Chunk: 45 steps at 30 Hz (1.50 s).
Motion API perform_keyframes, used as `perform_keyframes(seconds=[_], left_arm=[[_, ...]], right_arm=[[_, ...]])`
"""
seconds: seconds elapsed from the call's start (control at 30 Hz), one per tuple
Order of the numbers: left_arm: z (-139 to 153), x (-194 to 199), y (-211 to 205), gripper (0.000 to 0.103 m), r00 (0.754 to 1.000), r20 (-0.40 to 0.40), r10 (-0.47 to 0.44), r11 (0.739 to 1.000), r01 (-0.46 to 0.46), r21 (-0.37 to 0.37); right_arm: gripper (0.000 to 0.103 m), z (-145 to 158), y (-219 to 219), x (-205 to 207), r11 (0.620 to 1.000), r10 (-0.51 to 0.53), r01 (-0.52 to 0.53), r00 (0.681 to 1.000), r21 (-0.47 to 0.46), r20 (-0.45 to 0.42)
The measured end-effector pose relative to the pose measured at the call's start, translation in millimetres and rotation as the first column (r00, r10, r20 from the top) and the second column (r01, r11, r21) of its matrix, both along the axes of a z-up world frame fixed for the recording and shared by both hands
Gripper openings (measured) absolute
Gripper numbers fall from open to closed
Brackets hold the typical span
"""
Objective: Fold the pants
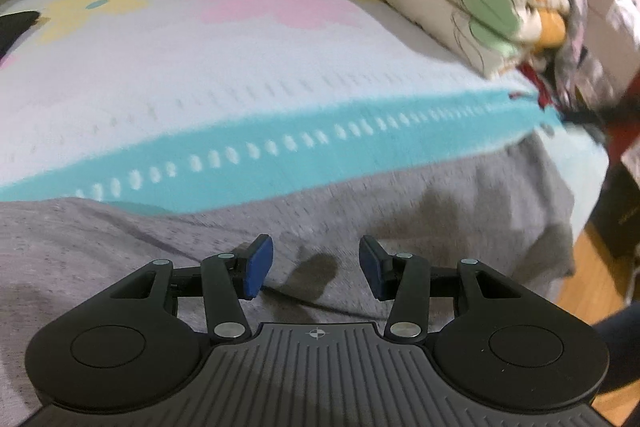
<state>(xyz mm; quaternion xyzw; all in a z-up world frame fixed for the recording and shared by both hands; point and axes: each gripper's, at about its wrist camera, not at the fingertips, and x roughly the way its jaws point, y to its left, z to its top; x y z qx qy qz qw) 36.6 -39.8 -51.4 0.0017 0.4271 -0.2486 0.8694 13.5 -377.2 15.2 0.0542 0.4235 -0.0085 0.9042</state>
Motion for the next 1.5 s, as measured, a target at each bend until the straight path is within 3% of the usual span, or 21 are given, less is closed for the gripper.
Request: perform_keyframes(seconds=[0.1,0.23,0.47,0.57,0.7,0.87,1.0,1.13,1.27,1.4,1.5], left_arm=[[5.8,0.5,8.8,0.046,1.0,0.008,0.029,0.999,-0.029,-0.016],[9.6,-4.4,17.1,0.046,0.998,0.03,0.051,0.999,-0.051,-0.001],[11.4,-11.3,22.4,0.046,0.998,0.043,0.036,0.999,-0.036,0.017],[10.5,-15.1,19.0,0.046,0.999,0.044,0.004,1.0,-0.005,0.024],[5.3,-17.7,7.9,0.046,0.998,0.023,-0.062,0.998,0.062,0.023],[-3.1,-19.4,-9.3,0.046,0.992,0.031,-0.124,0.991,0.122,0.06],[-13.6,-13.0,-18.8,0.046,0.992,0.005,-0.129,0.988,0.128,0.088],[-26.2,-9.1,-23.6,0.046,0.989,-0.065,-0.136,0.984,0.143,0.108],[-28.4,-13.1,-27.2,0.046,0.987,-0.041,-0.157,0.976,0.161,0.147],[-29.4,-13.6,-26.8,0.046,0.987,-0.04,-0.155,0.976,0.159,0.149],[-29.1,-12.4,-25.9,0.046,0.988,-0.045,-0.15,0.978,0.155,0.138]], right_arm=[[0.066,8.0,42.6,-37.9,0.992,0.116,-0.116,0.993,0.056,0.015],[0.063,-7.0,98.7,-71.7,0.952,0.281,-0.275,0.959,0.137,-0.027],[0.063,-65.3,139.8,-59.5,0.917,0.394,-0.372,0.9,0.141,-0.188],[0.063,-75.3,144.1,-55.7,0.93,0.363,-0.366,0.904,0.031,-0.227],[0.061,-77.7,115.0,-30.1,0.947,0.261,-0.293,0.941,-0.133,-0.215],[0.057,-80.8,68.6,6.5,0.964,0.129,-0.17,0.971,-0.203,-0.2],[0.045,-94.8,34.8,30.4,0.974,0.073,-0.118,0.972,-0.193,-0.224],[0.044,-98.7,13.7,48.7,0.986,0.075,-0.108,0.968,-0.125,-0.241],[0.044,-89.5,-2.2,60.2,0.98,0.111,-0.152,0.953,-0.131,-0.282],[0.052,-76.0,-25.9,69.6,0.96,0.037,-0.108,0.964,-0.257,-0.265],[0.064,-65.8,-51.9,70.7,0.965,-0.057,-0.004,0.973,-0.264,-0.223]])
